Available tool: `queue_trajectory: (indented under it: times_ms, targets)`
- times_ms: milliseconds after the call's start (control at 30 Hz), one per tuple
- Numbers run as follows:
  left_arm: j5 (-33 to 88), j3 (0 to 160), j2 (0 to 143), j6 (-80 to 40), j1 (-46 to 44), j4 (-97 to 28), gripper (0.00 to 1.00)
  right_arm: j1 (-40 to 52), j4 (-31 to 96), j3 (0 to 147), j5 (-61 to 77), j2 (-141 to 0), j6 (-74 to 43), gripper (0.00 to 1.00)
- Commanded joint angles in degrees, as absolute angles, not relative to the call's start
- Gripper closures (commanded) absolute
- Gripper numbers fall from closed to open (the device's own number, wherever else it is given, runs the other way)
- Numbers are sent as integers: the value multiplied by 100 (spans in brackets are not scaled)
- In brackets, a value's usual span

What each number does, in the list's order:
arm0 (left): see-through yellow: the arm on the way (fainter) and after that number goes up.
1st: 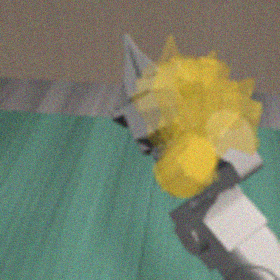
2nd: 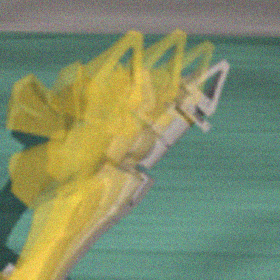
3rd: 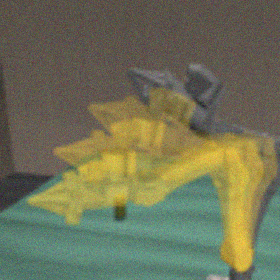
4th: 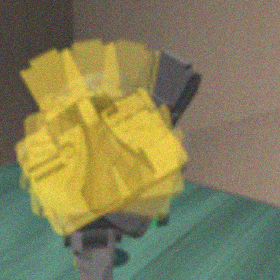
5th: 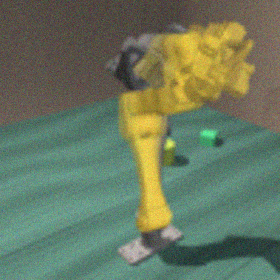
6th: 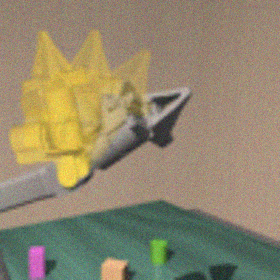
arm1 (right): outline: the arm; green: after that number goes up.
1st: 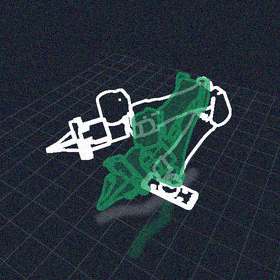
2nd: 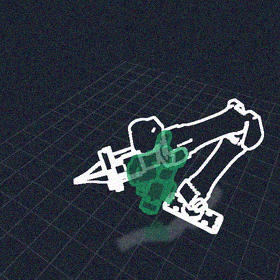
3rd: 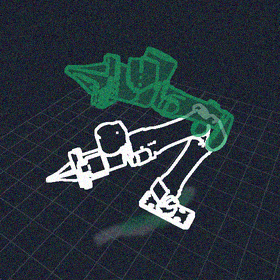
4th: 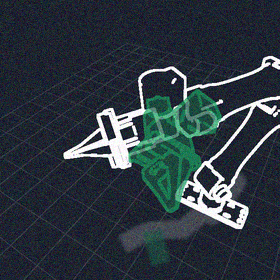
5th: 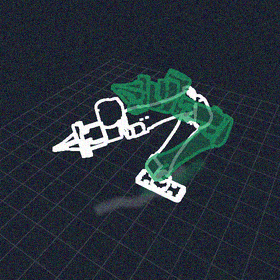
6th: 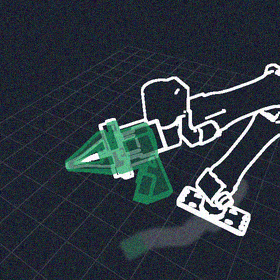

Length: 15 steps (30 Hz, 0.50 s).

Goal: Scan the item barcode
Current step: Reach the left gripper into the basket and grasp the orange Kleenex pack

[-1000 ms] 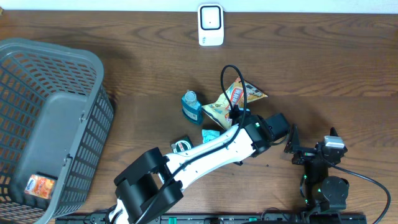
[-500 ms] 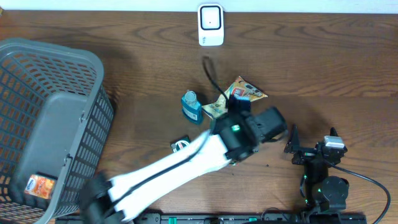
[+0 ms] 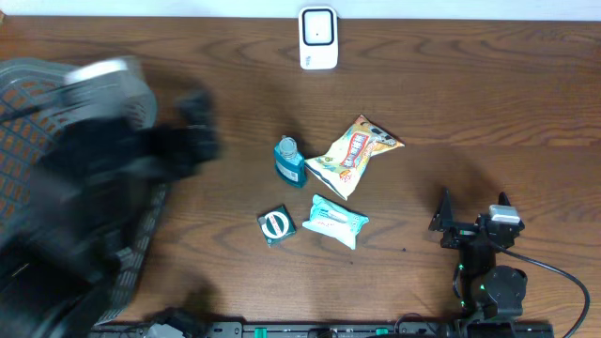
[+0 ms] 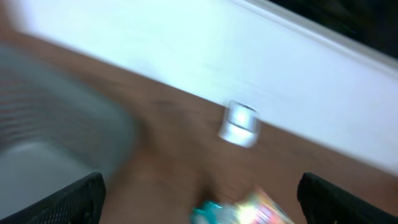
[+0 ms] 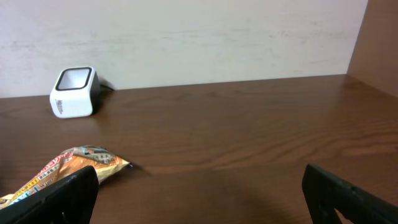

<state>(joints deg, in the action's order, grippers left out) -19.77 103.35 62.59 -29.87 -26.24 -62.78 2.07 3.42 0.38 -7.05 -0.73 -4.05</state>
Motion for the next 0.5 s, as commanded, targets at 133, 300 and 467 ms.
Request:
queue_trajectory:
  times_ms: [133,300,467]
  targets:
    - [-1959,10289,6132,-3439,1033,-7424,2,268,366,32,-692,-49,-355,1]
    - [-537,9985,6764,-3651,2648,-8047,2,268,366,32,-692,-49,-355,1]
    - [-340,9456,7721,-3656,3385,-8438,2,268,366,32,-692,-49,-355,1]
